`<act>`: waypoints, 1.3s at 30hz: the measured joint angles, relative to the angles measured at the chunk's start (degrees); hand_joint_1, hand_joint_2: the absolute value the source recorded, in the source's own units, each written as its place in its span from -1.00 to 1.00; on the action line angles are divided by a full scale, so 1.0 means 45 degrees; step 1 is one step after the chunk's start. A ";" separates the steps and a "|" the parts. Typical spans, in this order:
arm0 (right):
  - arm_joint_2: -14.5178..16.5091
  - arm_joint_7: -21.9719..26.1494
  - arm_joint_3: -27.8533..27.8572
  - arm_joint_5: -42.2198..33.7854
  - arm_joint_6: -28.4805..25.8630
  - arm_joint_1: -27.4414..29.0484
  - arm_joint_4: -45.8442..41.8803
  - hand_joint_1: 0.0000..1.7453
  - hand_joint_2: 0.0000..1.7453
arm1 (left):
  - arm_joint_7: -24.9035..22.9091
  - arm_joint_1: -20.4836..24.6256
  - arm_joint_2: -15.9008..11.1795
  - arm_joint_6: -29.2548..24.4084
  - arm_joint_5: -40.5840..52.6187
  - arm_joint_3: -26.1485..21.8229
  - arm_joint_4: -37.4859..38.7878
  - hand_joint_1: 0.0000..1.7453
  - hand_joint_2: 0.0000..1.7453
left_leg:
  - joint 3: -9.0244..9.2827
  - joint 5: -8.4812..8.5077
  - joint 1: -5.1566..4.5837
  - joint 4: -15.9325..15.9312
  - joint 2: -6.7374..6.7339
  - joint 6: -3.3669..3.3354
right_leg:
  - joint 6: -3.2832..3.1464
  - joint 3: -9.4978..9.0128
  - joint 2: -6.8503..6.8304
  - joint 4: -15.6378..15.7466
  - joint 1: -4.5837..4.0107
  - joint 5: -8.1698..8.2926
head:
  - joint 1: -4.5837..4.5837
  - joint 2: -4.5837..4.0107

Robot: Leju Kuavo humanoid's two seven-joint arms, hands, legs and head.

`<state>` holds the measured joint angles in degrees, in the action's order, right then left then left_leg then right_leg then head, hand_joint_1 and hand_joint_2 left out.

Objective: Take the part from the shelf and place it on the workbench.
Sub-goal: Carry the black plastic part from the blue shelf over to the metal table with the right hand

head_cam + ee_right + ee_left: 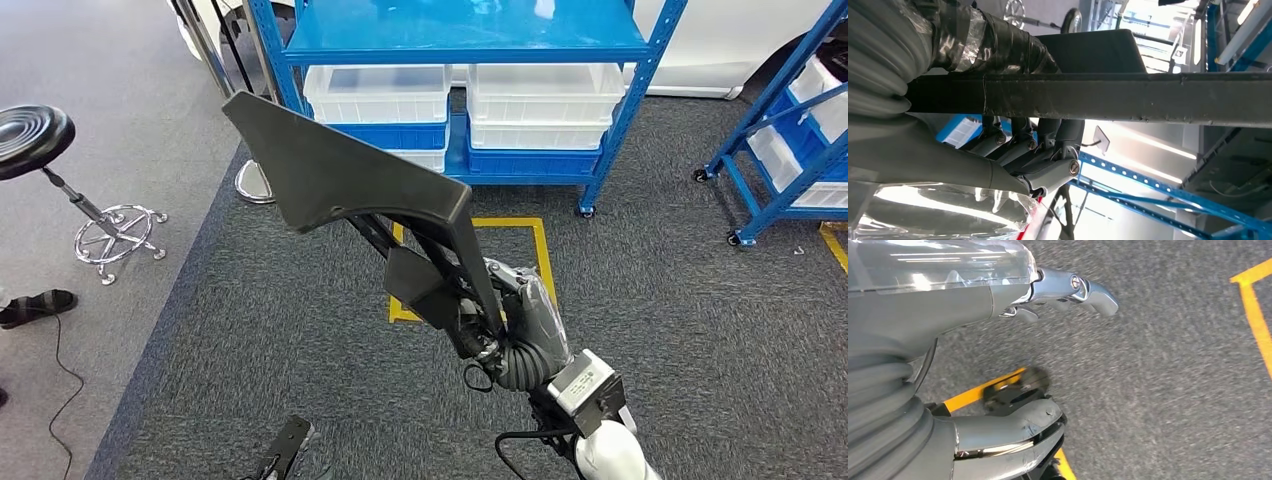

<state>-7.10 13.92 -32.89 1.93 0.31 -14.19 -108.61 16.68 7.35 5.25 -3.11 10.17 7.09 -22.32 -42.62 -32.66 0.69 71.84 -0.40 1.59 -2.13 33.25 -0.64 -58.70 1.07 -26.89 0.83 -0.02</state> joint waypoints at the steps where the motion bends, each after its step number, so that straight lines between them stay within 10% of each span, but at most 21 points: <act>1: 0.0000 -0.0001 0.0000 0.0001 0.0006 0.0002 0.0001 1.00 1.00 | 0.0006 0.0000 0.0000 -0.0002 -0.0001 0.0004 0.0000 -1.00 1.00 | -0.0012 -0.0026 0.0003 0.0166 0.0000 0.0009 | 0.0004 0.0051 0.0000 -0.0002 0.0000 0.0027 | 0.0000 0.0000; 3: -0.0001 0.0009 0.0000 0.0019 0.0041 0.0008 0.0009 1.00 1.00 | 0.0049 -0.0002 0.0000 -0.0043 -0.0002 0.0036 0.0000 -1.00 1.00 | 0.0369 0.0422 0.0012 0.0330 0.0003 -0.0001 | 0.0056 0.0386 -0.0001 -0.0018 0.0000 0.0257 | 0.0000 0.0000; 6: -0.0004 0.0062 0.0000 0.0075 0.0101 0.0012 0.0013 1.00 1.00 | 0.0165 0.0027 -0.0006 -0.0127 -0.0001 0.0106 0.0000 -1.00 1.00 | 0.2829 0.1042 -0.0054 -0.2189 0.0034 -0.0251 | 0.0266 0.1028 -0.0015 -0.0068 -0.0022 0.0858 | -0.0001 0.0000; 8: -0.0005 0.0115 0.0000 0.0137 0.0103 -0.0001 0.0011 1.00 1.00 | 0.0220 0.0060 -0.0010 -0.0115 -0.0001 0.0119 0.0000 -1.00 1.00 | 0.3604 0.0522 -0.0137 -0.3446 0.0037 -0.0418 | 0.0424 0.1052 -0.0040 -0.0034 -0.0026 0.1064 | -0.0001 0.0000; 11: -0.0013 0.0267 0.0000 0.0312 0.0107 -0.0007 0.0011 1.00 1.00 | 0.0294 0.0052 -0.0005 -0.0083 -0.0002 0.0151 0.0000 -1.00 1.00 | 0.3514 0.0769 -0.0105 -0.3648 -0.0008 -0.0713 | 0.0642 0.1196 -0.0016 -0.0232 0.0007 0.0967 | -0.0009 0.0000; 16: -0.0050 0.0415 0.0000 0.0476 0.0097 0.0037 0.0015 1.00 1.00 | 0.0351 0.0023 0.0005 -0.0067 -0.0002 0.0168 0.0000 -1.00 1.00 | 0.2957 0.1209 -0.0177 -0.3558 -0.0078 -0.0984 | 0.0748 0.2352 0.0097 -0.3550 0.0029 -0.0999 | -0.0008 0.0000; 22: -0.0096 0.0556 0.0000 0.0679 0.0103 0.0010 -0.0002 1.00 1.00 | 0.0380 0.0028 0.0021 -0.0069 -0.0002 0.0193 0.0000 -1.00 1.00 | 0.2495 0.1181 -0.0275 -0.3038 -0.0061 -0.0797 | 0.0460 0.0205 0.0088 -0.0390 -0.0074 -0.0038 | -0.0006 0.0000; 26: -0.0125 0.0672 0.0000 0.1002 0.0073 -0.0003 -0.0036 1.00 1.00 | 0.0403 0.0055 0.0019 -0.0072 -0.0002 0.0217 0.0000 -1.00 1.00 | 0.2331 0.1032 -0.0255 -0.2789 -0.0039 -0.0536 | 0.0241 0.0215 0.0073 -0.0190 -0.0029 0.0046 | -0.0004 0.0000; 30: -0.0126 0.0806 0.0000 0.1391 -0.0084 -0.0020 -0.0062 1.00 1.00 | 0.0426 0.0032 0.0015 -0.0072 0.0001 0.0259 0.0000 -1.00 1.00 | 0.1114 -0.0349 -0.0082 -0.0139 0.0005 -0.0214 | 0.0105 0.0257 -0.0124 -0.0108 0.0035 0.0140 | 0.0000 0.0000; 32: -0.0126 0.0816 0.0000 0.1445 -0.0108 -0.0011 -0.0060 1.00 1.00 | 0.0427 -0.0007 0.0012 -0.0082 0.0001 0.0268 0.0001 -1.00 1.00 | 0.0818 -0.0342 0.0009 0.0484 -0.0003 -0.0120 | 0.0108 0.0282 -0.0252 -0.0131 0.0043 0.0143 | 0.0000 0.0000; 36: -0.0126 0.0834 0.0000 0.1497 -0.0119 -0.0022 -0.0090 1.00 1.00 | 0.0429 0.0054 0.0000 -0.0126 0.0001 0.0276 0.0000 -1.00 1.00 | 0.2191 0.1151 0.0007 -0.2460 -0.0459 -0.0156 | 0.0258 0.0268 -0.0578 -0.0196 0.0027 0.0126 | 0.0000 0.0000; 39: -0.0126 0.0844 0.0000 0.1515 -0.0123 -0.0031 -0.0129 1.00 1.00 | 0.0436 0.0084 0.0000 -0.0159 0.0001 0.0284 0.0001 -1.00 1.00 | 0.2312 0.1288 -0.0100 -0.3025 -0.0466 -0.0374 | 0.0495 0.0272 -0.0849 -0.0146 -0.0037 0.0194 | -0.0006 0.0000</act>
<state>-7.67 17.72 -32.89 8.75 -0.24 -14.33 -109.19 18.64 7.73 5.25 -3.83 10.18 8.37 -22.31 -32.22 -26.86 0.24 58.23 -2.50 -0.10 0.10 34.47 -4.46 -59.35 0.90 -26.01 0.80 -0.02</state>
